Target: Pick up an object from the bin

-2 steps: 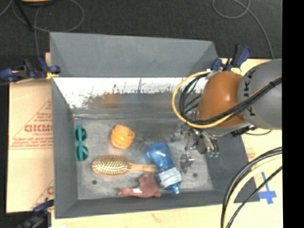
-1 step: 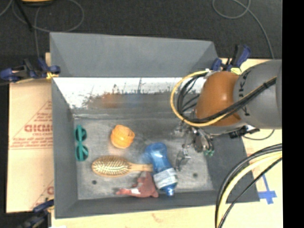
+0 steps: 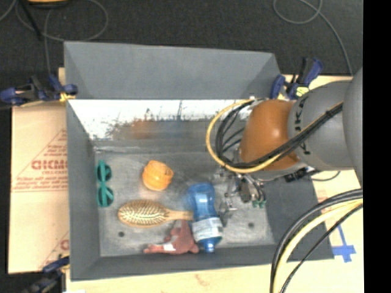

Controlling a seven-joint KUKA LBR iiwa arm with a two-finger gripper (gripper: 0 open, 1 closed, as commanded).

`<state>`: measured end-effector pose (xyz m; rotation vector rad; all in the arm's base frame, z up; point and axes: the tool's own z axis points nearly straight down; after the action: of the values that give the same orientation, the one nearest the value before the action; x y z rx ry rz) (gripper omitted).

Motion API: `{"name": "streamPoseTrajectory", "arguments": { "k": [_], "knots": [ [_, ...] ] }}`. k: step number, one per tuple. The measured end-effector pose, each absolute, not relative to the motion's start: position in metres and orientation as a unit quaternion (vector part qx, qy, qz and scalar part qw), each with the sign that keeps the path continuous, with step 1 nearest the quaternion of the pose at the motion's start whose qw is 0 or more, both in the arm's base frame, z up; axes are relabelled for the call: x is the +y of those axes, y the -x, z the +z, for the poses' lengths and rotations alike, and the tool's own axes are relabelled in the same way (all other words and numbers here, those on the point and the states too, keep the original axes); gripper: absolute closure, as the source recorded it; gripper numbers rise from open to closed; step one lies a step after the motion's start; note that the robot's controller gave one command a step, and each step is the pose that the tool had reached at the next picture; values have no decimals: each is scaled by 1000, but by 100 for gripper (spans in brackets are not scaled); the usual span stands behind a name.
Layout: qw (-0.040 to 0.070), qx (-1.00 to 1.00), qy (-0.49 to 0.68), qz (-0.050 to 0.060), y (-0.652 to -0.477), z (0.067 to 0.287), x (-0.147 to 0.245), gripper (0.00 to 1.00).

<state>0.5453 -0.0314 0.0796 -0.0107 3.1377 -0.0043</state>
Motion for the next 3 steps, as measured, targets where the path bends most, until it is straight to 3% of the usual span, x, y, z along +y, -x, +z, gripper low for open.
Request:
{"name": "streamPoseTrajectory", "arguments": {
  "k": [1, 2, 3],
  "knots": [
    [2, 990, 140, 0, -535, 86, -11, 0],
    [4, 998, -70, 0, -523, 75, 29, 100],
    [4, 998, -70, 0, -523, 75, 29, 100]
  ]
}}
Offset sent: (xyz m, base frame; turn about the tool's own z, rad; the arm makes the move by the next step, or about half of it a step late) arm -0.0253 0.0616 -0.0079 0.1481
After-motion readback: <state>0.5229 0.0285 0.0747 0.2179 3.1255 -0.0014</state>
